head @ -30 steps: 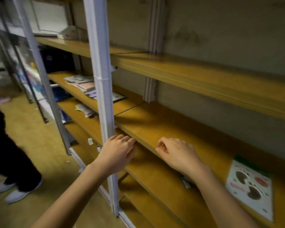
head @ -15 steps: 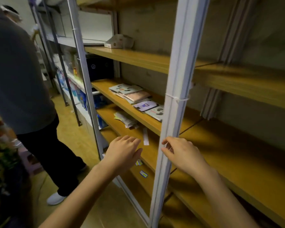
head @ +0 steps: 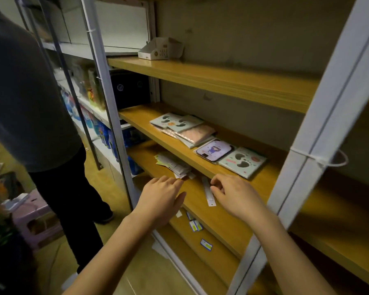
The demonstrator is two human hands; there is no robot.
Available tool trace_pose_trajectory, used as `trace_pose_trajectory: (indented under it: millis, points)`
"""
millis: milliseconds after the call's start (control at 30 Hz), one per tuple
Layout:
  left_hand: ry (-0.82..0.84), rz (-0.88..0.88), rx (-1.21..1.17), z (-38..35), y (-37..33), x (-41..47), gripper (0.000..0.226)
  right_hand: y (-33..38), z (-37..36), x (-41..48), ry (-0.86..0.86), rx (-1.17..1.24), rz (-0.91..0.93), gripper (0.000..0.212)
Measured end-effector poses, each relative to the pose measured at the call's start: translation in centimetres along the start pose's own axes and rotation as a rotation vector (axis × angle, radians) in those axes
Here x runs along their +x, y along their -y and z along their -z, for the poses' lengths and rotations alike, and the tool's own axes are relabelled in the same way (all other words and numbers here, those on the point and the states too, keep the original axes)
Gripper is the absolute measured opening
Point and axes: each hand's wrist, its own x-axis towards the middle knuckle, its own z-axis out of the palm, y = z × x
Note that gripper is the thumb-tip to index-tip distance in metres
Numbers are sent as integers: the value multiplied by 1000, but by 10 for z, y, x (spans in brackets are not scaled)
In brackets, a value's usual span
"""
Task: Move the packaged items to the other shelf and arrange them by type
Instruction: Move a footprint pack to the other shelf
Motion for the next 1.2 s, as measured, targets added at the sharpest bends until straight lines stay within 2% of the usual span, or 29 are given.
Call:
trace_pose_trajectory:
  millis: [267, 367, 533, 633, 700, 967, 1067, 1200]
  points:
    - [-56, -103, -33, -22, 47, 87, 33, -13, -12, 88, -41, -36, -140, 26]
    - [11, -153, -45, -28, 60, 121, 41, -22, -16, 112, -61, -67, -210, 28]
    - [31, -238, -35, -46, 72, 169, 47, -37, -19, 130, -86, -178, -379, 34]
    - [8, -305, -87, -55, 72, 190, 51, -50, -20, 135, -118, -179, -511, 42]
    - [5, -353, -127, -58, 70, 203, 40, -57, -19, 137, -157, -169, -615, 50]
    - [106, -591, -175, -67, 70, 258, 38, -62, -31, 143, -117, -105, -1108, 105]
    - [129, -668, -170, -69, 76, 272, 38, -61, -36, 149, -77, -42, -1206, 111]
    - [144, -716, -199, -68, 85, 284, 40, -59, -36, 154, -109, -20, -1276, 113]
